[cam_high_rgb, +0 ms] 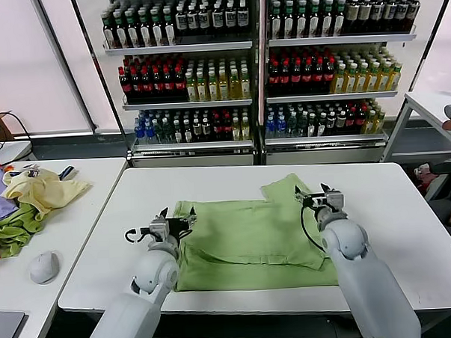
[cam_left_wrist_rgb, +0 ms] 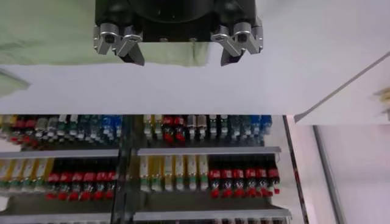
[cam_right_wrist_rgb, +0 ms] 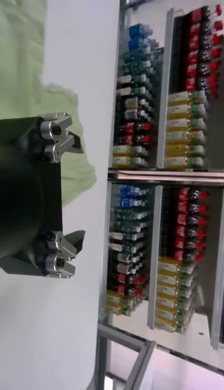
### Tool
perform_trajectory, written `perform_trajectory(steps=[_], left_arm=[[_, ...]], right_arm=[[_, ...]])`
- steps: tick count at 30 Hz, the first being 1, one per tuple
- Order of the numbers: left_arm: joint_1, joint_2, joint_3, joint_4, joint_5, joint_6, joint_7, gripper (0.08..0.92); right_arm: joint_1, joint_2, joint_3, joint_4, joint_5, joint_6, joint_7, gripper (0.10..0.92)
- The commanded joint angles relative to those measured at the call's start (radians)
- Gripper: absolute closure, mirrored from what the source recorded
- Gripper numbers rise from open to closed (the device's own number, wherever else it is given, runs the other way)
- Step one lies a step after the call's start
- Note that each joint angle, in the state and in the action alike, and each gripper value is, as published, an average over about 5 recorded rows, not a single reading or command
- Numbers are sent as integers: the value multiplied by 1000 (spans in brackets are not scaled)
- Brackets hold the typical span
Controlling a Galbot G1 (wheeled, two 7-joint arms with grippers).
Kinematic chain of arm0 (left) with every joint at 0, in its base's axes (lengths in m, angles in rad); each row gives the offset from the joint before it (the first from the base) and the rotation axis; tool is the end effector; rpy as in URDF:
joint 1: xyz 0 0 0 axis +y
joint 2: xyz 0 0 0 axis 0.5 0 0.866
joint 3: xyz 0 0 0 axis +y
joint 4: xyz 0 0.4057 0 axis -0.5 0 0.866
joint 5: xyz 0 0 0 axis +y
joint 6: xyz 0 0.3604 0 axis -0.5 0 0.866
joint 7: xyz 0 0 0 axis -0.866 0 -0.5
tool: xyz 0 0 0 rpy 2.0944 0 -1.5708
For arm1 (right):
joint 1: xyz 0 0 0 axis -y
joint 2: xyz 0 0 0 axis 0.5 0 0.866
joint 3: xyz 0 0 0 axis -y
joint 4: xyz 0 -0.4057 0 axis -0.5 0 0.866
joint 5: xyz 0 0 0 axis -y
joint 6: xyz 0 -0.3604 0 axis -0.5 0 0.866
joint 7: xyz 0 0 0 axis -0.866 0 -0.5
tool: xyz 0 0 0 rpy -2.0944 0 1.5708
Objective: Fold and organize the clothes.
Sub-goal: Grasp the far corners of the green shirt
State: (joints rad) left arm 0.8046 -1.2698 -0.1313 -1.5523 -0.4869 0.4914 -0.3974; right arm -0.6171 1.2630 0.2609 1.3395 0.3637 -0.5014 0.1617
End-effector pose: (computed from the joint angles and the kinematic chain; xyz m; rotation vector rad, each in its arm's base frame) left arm 0.4276 -0.0093 -0.3420 -0.0100 -2.7308 -0.0576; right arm 0.5135 -0.0611 -0.3068 0.0066 -2.7708 0.1187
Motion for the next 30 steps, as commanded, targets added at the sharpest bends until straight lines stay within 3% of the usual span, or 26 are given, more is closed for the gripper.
perform_trajectory(steps=[1,17,21,30], left_arm=[[-206,-24,45,289,-15,19,-11,177],[-217,-36,62,336,-59,58,-7,178],[-205,-32,68,320,-77,62,0,243],[-167,-19,72,276,-119,70,19,501]], right_arm=[[240,54,-65,-345,-19,4,-9,203],[260,117,-39,-484,-59,3,-62,214],[254,120,-35,-498,-39,-14,-79,292],[233,108,-25,-485,20,-73,-109,550]])
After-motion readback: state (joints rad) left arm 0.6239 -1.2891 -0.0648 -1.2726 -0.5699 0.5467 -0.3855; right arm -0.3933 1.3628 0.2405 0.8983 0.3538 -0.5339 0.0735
